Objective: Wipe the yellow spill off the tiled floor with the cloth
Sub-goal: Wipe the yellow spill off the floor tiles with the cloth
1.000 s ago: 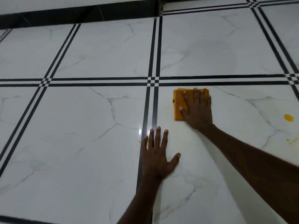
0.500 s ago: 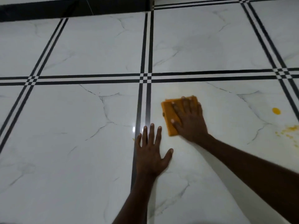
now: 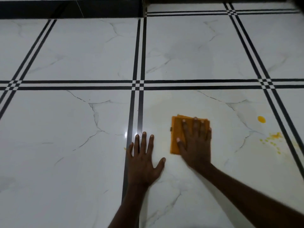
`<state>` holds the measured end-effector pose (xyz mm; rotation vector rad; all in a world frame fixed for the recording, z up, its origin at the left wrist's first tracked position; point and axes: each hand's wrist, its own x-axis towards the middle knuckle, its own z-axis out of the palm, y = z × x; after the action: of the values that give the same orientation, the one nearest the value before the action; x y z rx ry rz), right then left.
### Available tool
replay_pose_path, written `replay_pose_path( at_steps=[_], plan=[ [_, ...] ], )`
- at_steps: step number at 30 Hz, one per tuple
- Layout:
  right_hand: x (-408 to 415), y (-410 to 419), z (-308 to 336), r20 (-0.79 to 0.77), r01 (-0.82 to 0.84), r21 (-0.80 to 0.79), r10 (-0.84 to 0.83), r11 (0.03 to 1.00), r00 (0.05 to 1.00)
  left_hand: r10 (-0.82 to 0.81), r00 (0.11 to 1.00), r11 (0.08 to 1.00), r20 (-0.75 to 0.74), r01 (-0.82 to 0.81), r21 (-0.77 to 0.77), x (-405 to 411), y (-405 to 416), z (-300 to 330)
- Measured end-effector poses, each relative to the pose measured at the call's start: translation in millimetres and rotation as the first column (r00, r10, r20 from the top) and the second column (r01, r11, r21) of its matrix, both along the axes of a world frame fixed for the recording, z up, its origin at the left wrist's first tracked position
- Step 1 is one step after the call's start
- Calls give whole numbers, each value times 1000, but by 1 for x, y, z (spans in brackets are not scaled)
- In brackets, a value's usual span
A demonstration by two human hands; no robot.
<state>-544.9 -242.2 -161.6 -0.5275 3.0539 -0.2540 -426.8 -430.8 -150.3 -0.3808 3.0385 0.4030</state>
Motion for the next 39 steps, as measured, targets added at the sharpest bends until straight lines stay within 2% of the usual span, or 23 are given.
replay_pose_path(
  at_steps=[3, 5, 7, 9, 11, 15, 18, 20, 22, 25, 27, 30, 33, 35, 37, 39],
  plan=[
    [-66, -11, 1, -2, -276, 46, 276, 960, 961, -3, 1000, 1000, 4, 3, -28, 1, 0, 0],
    [-115, -10, 4, 20, -280, 84, 279, 956, 960, -9, 1000, 999, -24, 8, -54, 2, 0, -2],
    [-134, 5, 7, 56, -135, 61, 132, 989, 990, -37, 997, 995, -62, 31, -90, 3, 2, -4],
    [-116, 22, 5, 16, 47, 40, -48, 998, 999, -62, 994, 990, -90, 50, -129, 4, -1, -5],
    [-72, 51, 0, -50, 150, 50, -147, 987, 988, -65, 994, 987, -87, 52, -151, 4, -2, -6],
    [42, 133, 7, -27, 263, 69, -262, 962, 965, -47, 999, 991, -20, 44, -126, 1, 4, 5],
    [92, 193, 13, -2, 474, 74, -475, 878, 880, -31, 999, 996, 23, 33, -86, 1, 10, 15],
    [97, 208, 13, 14, 581, 79, -584, 810, 812, 15, 1000, 999, -13, -15, -44, -6, 20, 18],
    [70, 207, 9, 24, 660, 28, -660, 751, 751, -16, 998, 1000, -62, 14, -28, -28, 37, 19],
    [-11, 206, 2, 44, 726, -51, -724, 686, 688, -249, 968, 968, -39, 248, -43, -82, 74, 13],
    [-53, 217, -2, 31, 693, -22, -693, 720, 721, -384, 918, 917, 94, 392, -79, -117, 97, 10],
    [-46, 231, -6, -59, 623, -23, -623, 782, 780, -411, 843, 890, 347, 454, -48, -134, 115, 3],
    [28, 195, 0, -66, 581, -38, -582, 813, 810, -384, 833, 903, 397, 429, -27, -134, 117, 7],
    [67, 166, 5, -37, 477, -35, -478, 878, 878, -386, 820, 903, 422, 431, -11, -136, 119, 13],
    [54, 160, 4, -38, 310, -49, -312, 949, 949, -392, 804, 901, 447, 435, 7, -138, 119, 15],
    [1, 169, 2, -60, 87, -28, -89, 996, 994, -387, 806, 903, 447, 431, 6, -139, 117, 14]
  ],
)
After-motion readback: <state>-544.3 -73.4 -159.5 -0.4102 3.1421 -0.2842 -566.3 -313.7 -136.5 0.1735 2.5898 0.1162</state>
